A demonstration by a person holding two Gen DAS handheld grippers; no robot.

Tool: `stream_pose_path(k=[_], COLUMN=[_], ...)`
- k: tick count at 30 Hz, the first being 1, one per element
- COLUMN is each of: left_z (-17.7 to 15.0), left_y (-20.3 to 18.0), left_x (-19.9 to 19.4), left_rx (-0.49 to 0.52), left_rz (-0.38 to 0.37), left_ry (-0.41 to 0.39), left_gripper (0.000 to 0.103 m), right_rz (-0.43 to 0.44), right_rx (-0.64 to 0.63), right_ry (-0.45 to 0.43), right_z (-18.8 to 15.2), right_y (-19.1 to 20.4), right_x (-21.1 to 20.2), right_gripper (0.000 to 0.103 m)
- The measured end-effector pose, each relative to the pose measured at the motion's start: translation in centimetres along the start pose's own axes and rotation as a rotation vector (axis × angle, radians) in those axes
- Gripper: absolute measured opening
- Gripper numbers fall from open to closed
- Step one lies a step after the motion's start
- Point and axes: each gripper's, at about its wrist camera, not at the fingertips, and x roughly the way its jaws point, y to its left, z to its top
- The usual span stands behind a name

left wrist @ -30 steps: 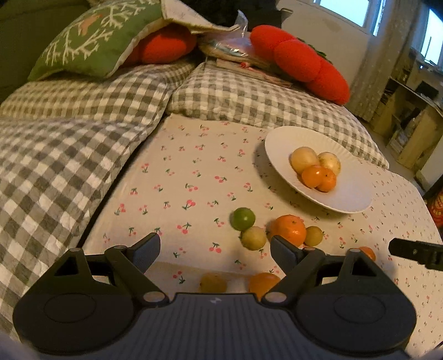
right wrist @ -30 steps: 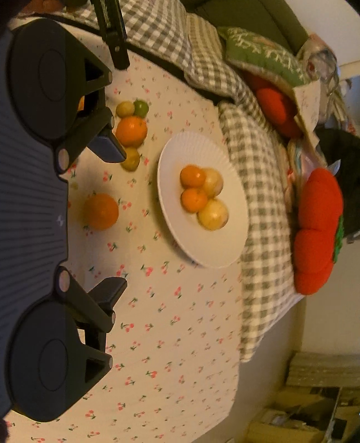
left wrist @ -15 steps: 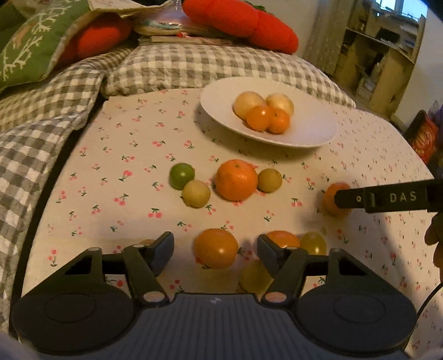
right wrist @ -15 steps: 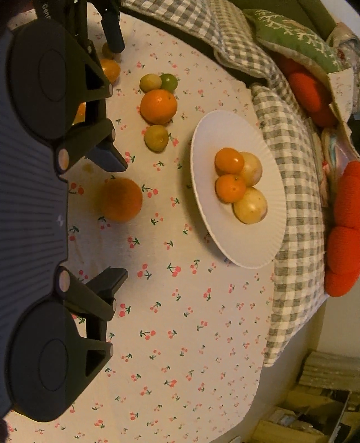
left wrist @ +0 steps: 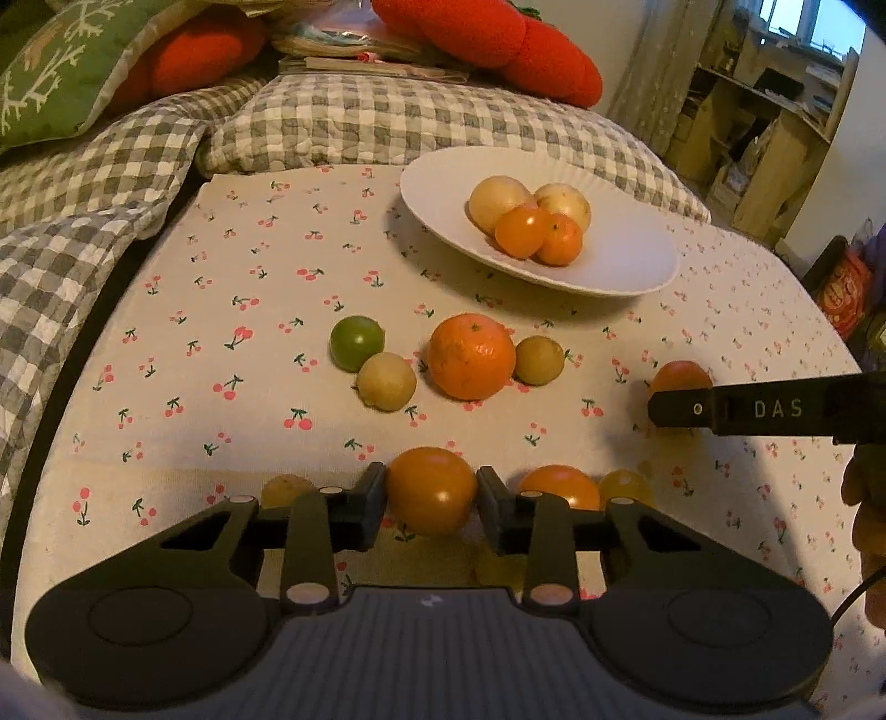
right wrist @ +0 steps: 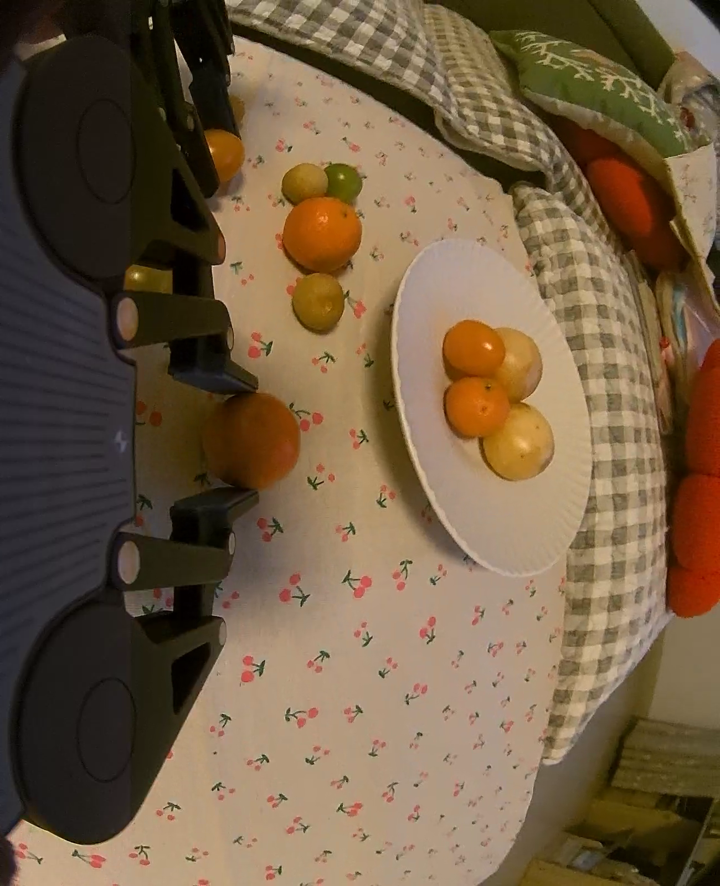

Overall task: Organize fruits
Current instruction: 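Grasp a tangerine with the right tool while the left tool grasps another orange fruit, then carry both held orange fruits over the white plate and release them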

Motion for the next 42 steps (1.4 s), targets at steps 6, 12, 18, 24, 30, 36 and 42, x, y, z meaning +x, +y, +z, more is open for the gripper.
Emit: stream_pose_path(k=[6,12,18,24,30,36,42], left_z=[0.2,0.5,0.9,1.2,1.4,2.1,3.2], left_y=[0.1,0.4,0.7,0.8,0.7,0.5,-0.7], left_x=[-0.5,-0.9,-1.3,-1.8,-2.2,-2.9,-3.1], left_rx=[-0.011,-0.029,-0.045,-0.054,-0.049,-0.041,-0.008], left_rz=[-0.012,-0.017,-0.016,-0.026,-0.028,-0.027,-0.043], left_ry=[-0.021,-0.041,-0.065,-0.098,-0.116,-0.144,-0.174], left_gripper=[0.029,0.029,0.029,0.029,0.029,0.029,0.029], right_rz=[0.015,0.034,0.051,0.062,0.074,0.095,0.100], right_rx=[0.013,0.036,0.050,0.068,0.078,0.080,0.098], right_ry=[-0.016,-0.048,-0.069,-0.096,-0.115,-0.143,-0.162], right_z=[0.3,0.6,0.8,1.0,1.2,1.6,2.1], right_y=[0.0,-0.3,-0.5,-0.9,-1.0,-1.0,-1.7], right_x=[-0.4,-1.4,-1.9,-2.7,-3.1,-3.7,-4.0], right_gripper=[0.032,0.032,0.032,0.032,0.032,0.032,0.032])
